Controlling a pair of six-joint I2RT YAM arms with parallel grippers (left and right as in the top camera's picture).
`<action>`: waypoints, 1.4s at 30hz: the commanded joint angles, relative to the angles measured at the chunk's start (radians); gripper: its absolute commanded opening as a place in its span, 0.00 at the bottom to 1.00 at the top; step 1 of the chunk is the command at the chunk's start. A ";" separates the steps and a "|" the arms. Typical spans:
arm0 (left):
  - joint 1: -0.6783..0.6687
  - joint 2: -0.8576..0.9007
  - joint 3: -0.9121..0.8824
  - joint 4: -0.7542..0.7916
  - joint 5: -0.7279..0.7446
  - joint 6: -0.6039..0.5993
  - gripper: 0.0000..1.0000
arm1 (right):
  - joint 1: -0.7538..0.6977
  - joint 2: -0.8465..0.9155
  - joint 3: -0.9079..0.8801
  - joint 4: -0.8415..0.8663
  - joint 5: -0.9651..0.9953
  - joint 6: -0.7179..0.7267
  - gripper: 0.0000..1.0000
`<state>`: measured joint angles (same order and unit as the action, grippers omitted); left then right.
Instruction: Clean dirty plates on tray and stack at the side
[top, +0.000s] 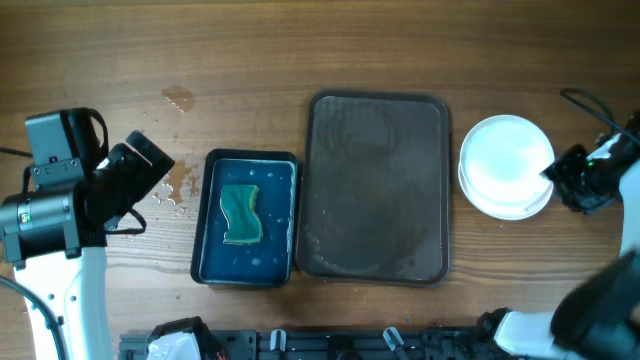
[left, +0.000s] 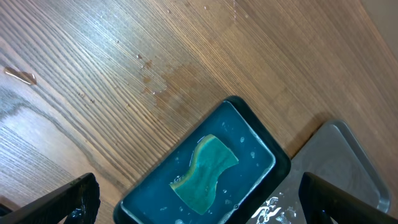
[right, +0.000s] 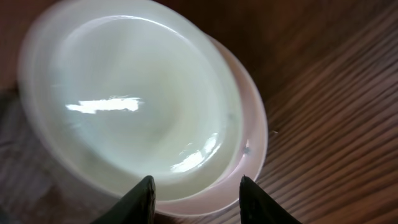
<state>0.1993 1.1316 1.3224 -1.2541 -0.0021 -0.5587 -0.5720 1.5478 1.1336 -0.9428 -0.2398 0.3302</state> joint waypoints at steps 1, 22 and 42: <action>0.008 0.003 0.013 0.002 0.001 0.005 1.00 | 0.049 -0.283 0.016 -0.039 -0.194 -0.100 0.45; 0.008 0.003 0.013 0.001 0.001 0.005 1.00 | 0.427 -0.001 -0.069 0.172 0.272 0.011 0.04; 0.008 0.004 0.013 0.001 0.001 0.005 1.00 | 0.493 -0.721 -0.064 -0.159 -0.348 -0.287 1.00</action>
<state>0.1993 1.1332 1.3224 -1.2541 -0.0021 -0.5587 -0.1047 0.9890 1.0683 -1.0840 -0.3500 0.1299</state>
